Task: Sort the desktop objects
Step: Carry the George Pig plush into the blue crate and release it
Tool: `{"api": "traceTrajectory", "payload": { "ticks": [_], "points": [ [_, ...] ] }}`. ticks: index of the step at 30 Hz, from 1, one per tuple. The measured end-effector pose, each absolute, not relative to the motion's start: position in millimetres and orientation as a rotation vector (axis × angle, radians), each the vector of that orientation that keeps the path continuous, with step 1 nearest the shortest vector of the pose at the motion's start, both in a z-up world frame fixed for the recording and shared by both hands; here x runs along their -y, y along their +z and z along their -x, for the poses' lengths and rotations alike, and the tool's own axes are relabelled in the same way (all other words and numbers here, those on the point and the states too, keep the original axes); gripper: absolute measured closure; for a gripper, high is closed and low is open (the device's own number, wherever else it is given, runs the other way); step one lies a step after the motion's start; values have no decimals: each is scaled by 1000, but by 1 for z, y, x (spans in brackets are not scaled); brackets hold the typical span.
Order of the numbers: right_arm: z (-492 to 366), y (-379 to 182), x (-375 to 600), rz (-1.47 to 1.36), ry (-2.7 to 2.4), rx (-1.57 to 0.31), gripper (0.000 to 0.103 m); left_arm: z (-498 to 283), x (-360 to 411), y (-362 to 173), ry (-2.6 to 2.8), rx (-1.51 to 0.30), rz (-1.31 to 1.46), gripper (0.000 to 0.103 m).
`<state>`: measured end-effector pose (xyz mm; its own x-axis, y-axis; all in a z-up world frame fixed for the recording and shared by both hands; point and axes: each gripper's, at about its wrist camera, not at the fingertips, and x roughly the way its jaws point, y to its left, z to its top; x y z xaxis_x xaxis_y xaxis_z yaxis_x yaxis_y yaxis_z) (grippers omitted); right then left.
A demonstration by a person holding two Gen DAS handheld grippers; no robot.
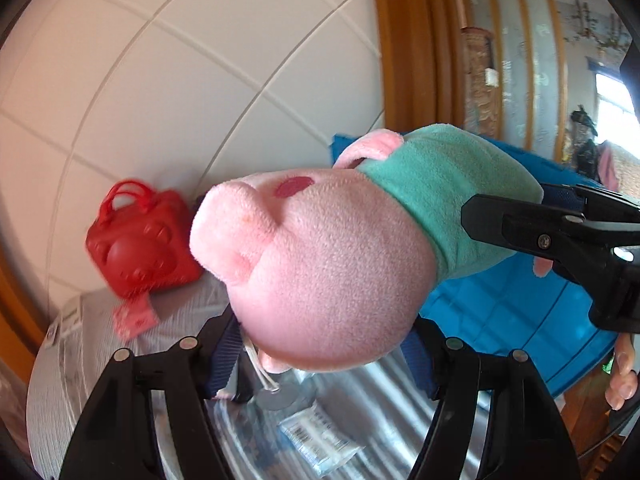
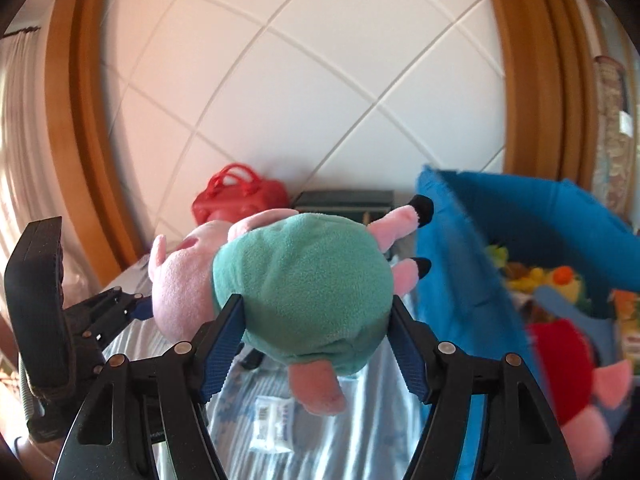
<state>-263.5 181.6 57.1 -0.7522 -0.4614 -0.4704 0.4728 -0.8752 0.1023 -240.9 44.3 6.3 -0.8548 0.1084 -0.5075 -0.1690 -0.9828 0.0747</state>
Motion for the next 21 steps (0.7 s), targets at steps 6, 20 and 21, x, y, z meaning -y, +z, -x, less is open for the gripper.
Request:
{"api": "traceTrajectory", "payload": {
  "ticks": [6,20,21],
  "points": [
    [256,97,-249,-604,-2695,16,33,260,-114,49,2754,-260,689,33],
    [277,116,-411,-740,-2921,189,33,334,-288,61,2488,-433,794,32],
    [279,114,-419,-757,-2921,211,33,339,-296,57,2476,-446,818,32]
  ]
}}
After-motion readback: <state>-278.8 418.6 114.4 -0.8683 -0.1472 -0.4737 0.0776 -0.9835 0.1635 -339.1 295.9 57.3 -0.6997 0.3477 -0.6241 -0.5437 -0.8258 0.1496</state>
